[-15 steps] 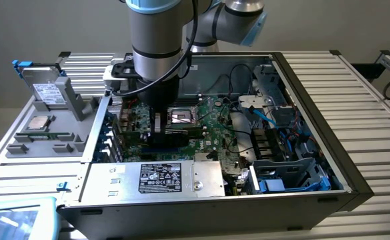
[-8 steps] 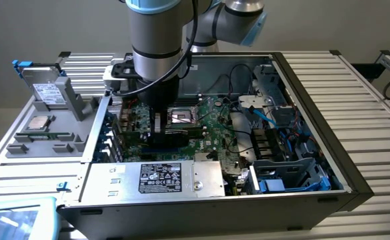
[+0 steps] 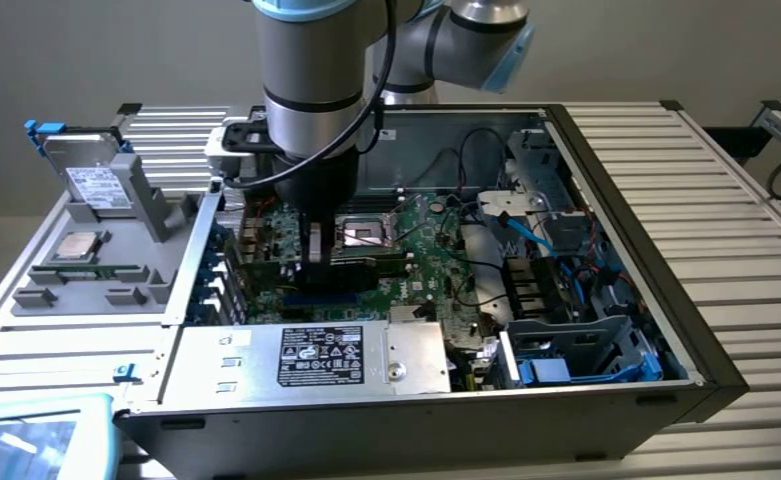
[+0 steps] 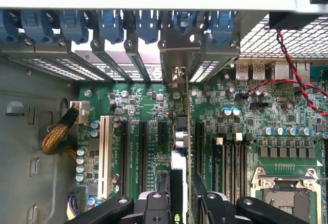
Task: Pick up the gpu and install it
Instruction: 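Insert the gpu into the slot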
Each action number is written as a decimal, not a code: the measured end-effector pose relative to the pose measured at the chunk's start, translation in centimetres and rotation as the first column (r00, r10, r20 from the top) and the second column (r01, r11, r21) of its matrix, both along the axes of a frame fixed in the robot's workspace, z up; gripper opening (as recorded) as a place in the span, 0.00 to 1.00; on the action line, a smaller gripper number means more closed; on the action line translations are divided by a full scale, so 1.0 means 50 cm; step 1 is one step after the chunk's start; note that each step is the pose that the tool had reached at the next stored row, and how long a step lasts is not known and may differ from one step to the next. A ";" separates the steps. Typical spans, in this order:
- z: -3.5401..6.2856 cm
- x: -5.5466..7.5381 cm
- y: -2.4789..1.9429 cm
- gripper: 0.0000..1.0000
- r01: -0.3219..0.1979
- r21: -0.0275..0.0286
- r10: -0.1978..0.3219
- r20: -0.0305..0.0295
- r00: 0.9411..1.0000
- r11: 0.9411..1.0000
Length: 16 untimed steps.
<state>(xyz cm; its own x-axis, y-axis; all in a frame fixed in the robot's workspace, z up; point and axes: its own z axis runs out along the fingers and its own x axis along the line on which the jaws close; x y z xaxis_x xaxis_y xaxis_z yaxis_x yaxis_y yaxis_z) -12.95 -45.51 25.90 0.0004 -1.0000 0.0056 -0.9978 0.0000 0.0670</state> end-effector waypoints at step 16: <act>0.000 -0.002 -0.0020 0.28 0.005 0.000 -0.005 0.000 1.000 1.000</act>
